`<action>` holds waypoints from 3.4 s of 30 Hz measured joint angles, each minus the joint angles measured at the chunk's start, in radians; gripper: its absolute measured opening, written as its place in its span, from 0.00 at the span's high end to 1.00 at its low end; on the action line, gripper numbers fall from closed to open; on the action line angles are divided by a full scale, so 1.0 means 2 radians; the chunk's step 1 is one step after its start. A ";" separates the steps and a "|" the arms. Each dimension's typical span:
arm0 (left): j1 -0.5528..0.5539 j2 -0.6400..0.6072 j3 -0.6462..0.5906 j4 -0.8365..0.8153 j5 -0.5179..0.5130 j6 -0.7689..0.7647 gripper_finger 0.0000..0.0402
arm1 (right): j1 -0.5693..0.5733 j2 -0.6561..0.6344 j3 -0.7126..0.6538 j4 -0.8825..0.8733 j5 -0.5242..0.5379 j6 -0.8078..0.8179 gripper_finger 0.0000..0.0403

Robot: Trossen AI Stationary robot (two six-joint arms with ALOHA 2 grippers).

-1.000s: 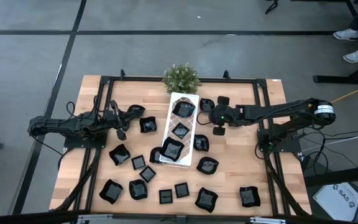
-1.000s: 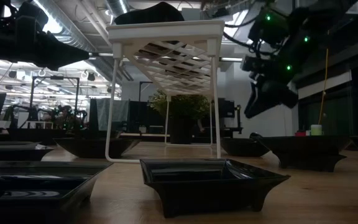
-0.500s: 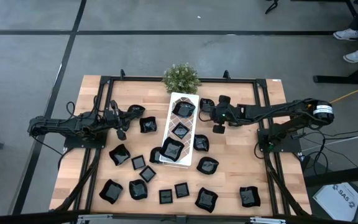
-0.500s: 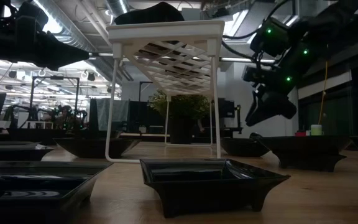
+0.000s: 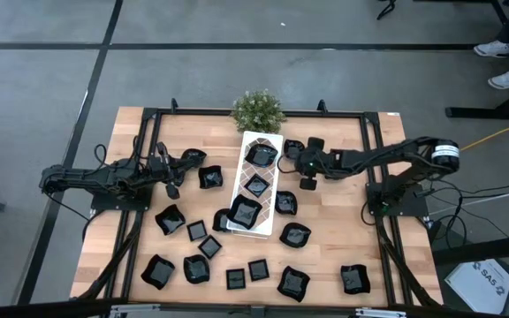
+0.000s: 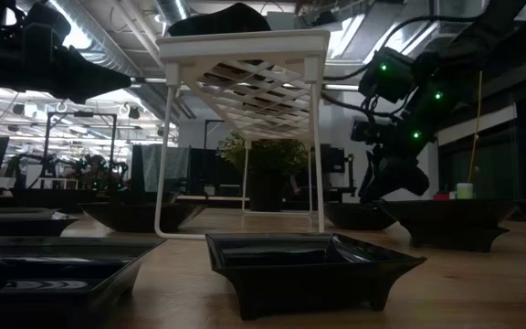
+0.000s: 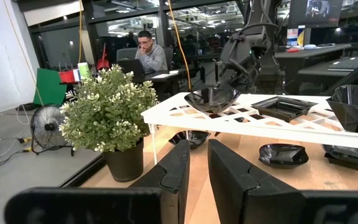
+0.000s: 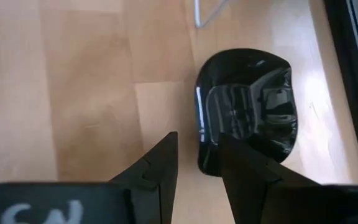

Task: Pick & Place Mini shaped plates
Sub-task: Stack the leaf shaped plate on top of the leaf shaped plate on the shelf

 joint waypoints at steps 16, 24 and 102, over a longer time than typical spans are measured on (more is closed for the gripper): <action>0.000 0.000 0.000 0.000 0.000 0.000 0.87 | -0.016 0.004 0.000 0.010 -0.025 -0.012 0.72; 0.000 0.000 0.000 0.000 0.000 0.000 0.87 | -0.016 0.004 0.000 0.010 -0.035 -0.012 0.72; 0.000 0.000 0.000 0.000 0.000 0.000 0.87 | 0.001 -0.176 0.038 0.024 0.070 -0.186 0.99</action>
